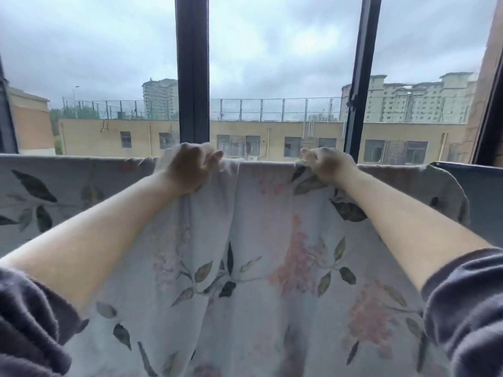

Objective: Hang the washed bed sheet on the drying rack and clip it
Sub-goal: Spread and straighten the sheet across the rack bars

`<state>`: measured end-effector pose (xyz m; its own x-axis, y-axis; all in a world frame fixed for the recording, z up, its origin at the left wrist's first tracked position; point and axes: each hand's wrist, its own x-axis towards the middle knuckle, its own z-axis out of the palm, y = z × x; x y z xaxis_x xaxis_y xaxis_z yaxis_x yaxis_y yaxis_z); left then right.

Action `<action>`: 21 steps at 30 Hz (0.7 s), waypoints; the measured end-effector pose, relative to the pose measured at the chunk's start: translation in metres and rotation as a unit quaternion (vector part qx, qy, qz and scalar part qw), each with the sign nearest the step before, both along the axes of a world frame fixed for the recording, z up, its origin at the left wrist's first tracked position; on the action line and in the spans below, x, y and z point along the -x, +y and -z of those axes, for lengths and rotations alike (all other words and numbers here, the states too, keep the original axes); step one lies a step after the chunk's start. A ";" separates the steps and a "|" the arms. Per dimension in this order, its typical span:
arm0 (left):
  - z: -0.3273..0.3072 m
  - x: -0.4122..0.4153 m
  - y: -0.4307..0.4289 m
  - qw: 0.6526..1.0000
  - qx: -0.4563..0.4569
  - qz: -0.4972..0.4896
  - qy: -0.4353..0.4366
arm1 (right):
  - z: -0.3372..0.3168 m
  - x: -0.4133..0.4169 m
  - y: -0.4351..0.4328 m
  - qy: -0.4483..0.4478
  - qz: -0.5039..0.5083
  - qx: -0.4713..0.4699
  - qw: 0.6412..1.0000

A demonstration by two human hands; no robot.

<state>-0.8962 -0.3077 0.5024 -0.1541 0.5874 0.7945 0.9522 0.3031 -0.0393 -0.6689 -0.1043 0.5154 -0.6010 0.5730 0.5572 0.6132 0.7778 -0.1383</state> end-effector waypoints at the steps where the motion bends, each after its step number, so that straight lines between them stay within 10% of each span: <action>1: 0.006 0.001 -0.008 1.000 -0.020 0.004 0.017 | 0.004 -0.002 -0.001 0.007 0.014 -0.042 0.999; 9: 0.010 0.014 -0.027 0.996 -0.074 -0.016 -0.036 | 0.025 0.018 -0.028 0.111 -0.123 -0.094 0.982; 17: -0.024 0.023 -0.007 0.973 -0.028 -0.138 -0.185 | 0.019 0.032 -0.032 0.181 0.018 -0.068 0.981; 21: -0.001 0.015 -0.016 0.976 0.015 -0.185 -0.113 | 0.037 0.039 -0.045 0.142 0.045 -0.106 0.983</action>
<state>-0.9108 -0.3238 0.5038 -0.5292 0.4810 0.6990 0.7637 0.6291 0.1453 -0.7077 -0.1495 0.4784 -0.3554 0.4702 0.8078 0.6410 0.7516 -0.1555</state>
